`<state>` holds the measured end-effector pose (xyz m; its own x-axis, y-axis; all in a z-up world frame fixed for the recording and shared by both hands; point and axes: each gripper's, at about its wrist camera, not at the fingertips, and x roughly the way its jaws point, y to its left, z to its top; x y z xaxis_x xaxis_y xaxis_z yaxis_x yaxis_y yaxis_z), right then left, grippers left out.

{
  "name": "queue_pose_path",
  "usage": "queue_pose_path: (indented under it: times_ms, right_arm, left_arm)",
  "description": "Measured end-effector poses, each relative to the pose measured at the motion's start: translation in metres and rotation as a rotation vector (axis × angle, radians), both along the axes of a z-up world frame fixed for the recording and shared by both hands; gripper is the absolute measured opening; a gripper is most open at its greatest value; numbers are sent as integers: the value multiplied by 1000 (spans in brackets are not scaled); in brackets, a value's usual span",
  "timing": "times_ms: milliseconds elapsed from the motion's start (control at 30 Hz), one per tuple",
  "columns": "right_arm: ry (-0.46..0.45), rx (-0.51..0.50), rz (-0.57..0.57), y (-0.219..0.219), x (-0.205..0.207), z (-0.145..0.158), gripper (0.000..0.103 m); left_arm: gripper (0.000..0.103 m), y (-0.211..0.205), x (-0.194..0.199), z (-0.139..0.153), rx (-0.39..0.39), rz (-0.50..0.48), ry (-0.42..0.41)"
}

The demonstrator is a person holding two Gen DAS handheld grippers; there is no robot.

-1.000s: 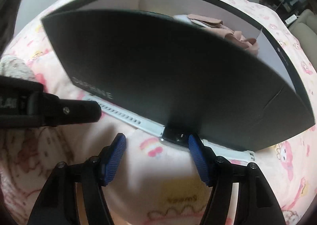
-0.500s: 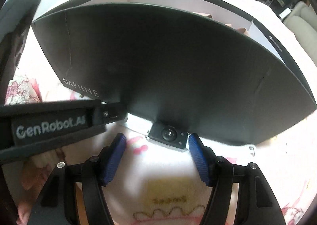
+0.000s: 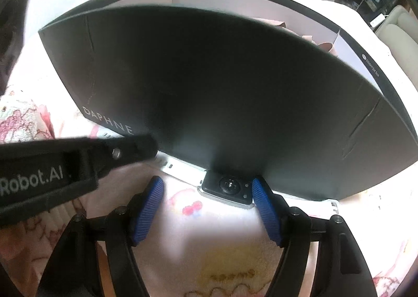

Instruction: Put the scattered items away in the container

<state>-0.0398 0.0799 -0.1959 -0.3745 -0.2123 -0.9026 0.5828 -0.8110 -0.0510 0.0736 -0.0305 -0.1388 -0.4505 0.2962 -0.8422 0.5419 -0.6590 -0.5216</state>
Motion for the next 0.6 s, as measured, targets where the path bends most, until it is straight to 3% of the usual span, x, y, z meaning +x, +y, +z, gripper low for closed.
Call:
queue_pose_path:
  times_ms: [100, 167, 233, 333, 467, 600]
  right_arm:
    - [-18, -8, -66, 14, -6, 4, 67]
    - [-43, -41, -113, 27, -13, 4, 65]
    - [-60, -72, -120, 36, -16, 5, 64]
    - [-46, -93, -100, 46, -14, 10, 61]
    - [-34, -99, -112, 63, -12, 9, 61]
    - [-68, -166, -147, 79, -18, 10, 59]
  left_arm:
    - [28, 5, -1, -2, 11, -50, -62]
    - [48, 8, -2, -4, 24, -39, -59]
    - [55, 11, 1, -8, 34, 14, -47]
    - [65, 10, 13, -10, 66, 111, 2]
    - [65, 10, 23, -11, 52, 187, 12]
    - [63, 15, 31, -8, 1, 197, 26]
